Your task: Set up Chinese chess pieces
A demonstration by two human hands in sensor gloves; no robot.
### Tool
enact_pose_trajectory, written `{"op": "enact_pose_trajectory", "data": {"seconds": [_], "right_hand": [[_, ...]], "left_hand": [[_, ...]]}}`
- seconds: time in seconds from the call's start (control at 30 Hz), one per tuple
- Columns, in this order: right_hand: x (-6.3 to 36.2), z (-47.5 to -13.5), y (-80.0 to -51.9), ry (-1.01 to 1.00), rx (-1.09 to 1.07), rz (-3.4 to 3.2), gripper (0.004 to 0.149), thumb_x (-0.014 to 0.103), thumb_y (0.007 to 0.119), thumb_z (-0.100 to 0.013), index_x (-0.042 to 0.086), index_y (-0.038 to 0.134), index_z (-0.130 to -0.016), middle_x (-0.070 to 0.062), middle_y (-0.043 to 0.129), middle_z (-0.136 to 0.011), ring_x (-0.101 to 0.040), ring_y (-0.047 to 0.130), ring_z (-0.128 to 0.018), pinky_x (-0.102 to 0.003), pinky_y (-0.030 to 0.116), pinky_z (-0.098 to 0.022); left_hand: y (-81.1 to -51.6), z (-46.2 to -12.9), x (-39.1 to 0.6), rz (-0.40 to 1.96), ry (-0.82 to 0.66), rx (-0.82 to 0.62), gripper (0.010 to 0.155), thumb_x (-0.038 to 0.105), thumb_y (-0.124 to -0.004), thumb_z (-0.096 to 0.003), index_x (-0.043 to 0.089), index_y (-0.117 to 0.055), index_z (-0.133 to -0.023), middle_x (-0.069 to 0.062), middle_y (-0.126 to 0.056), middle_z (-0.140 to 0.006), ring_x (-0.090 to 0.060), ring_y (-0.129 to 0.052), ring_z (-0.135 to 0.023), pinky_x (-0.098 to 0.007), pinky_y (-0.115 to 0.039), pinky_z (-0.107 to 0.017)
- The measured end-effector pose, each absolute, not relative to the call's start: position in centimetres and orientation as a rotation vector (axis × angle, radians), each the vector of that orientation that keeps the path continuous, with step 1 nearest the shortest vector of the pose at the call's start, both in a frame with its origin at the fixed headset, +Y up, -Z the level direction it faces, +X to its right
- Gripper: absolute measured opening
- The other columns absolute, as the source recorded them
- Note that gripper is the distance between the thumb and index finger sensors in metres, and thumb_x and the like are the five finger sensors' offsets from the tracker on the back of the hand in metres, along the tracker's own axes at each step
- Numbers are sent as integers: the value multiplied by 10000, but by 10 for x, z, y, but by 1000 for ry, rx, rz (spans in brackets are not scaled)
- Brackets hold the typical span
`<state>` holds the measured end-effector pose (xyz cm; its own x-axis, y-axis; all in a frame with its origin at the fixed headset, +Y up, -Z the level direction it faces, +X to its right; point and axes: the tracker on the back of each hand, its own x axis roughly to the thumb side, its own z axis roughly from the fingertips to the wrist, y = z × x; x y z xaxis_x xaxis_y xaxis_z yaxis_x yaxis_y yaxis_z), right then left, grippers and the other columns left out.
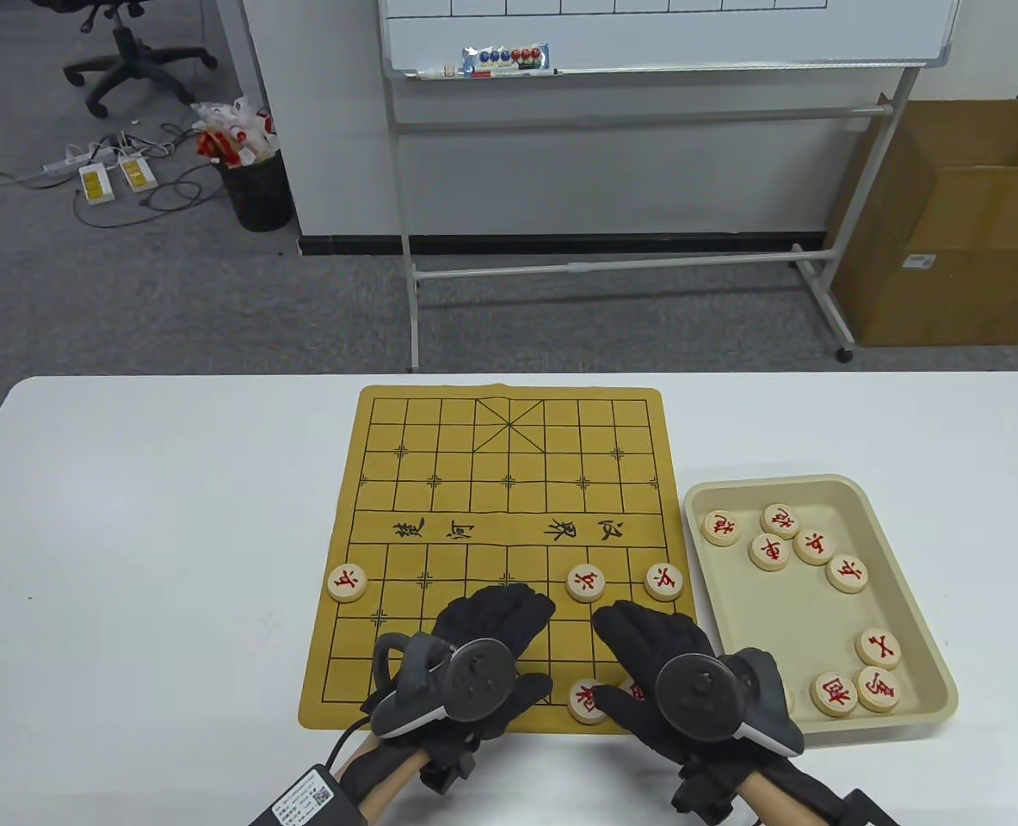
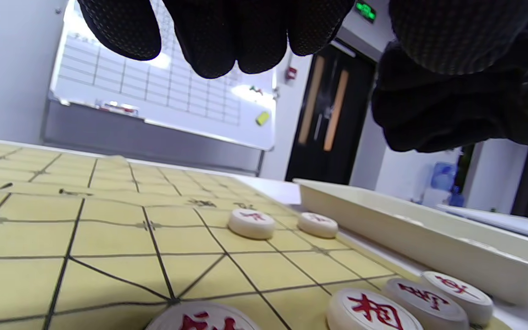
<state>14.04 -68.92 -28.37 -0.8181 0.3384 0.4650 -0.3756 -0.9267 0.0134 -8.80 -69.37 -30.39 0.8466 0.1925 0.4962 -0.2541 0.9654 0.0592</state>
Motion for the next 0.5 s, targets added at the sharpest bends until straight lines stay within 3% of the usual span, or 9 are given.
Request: {"op": "enact_pose_trajectory", "data": {"seconds": [0.13,0.27,0.37,0.5], "right_hand": [[142,-287,-685,-128,655,2697,804,491,793,-446,132,525,-1114,-178,607,-1135,-422,695,-1020,-663,505,-746],[163,-304,-661,-160,562,2752,807,490,801,-445,127,540,-1117,-183,609,-1142,-424,691,-1031,-673,491,-753],[194,-335,-642,-242,366,2865,803,475,811,-449,116,548,-1117,-184,618,-1142,-438,688,-1029,-673,488,-759],[227,-374,-640,-219,136,3091,772,460,808,-454,124,567,-1107,-172,654,-1124,-409,739,-1006,-653,528,-756]], "left_hand": [[-689,-300,-90,217,-519,154,819,599,-735,-353,299,-499,-1078,-12,-582,-1161,-285,-640,-1087,-593,-589,-776],[-685,-297,-96,228,-512,183,815,597,-733,-356,294,-504,-1077,-13,-589,-1158,-287,-646,-1082,-594,-592,-772],[-685,-296,-101,246,-513,185,801,588,-719,-366,292,-501,-1077,-17,-585,-1158,-286,-643,-1084,-597,-589,-773],[-686,-297,-104,238,-511,190,802,588,-717,-366,291,-498,-1078,-16,-584,-1158,-288,-641,-1083,-599,-585,-773]]}}
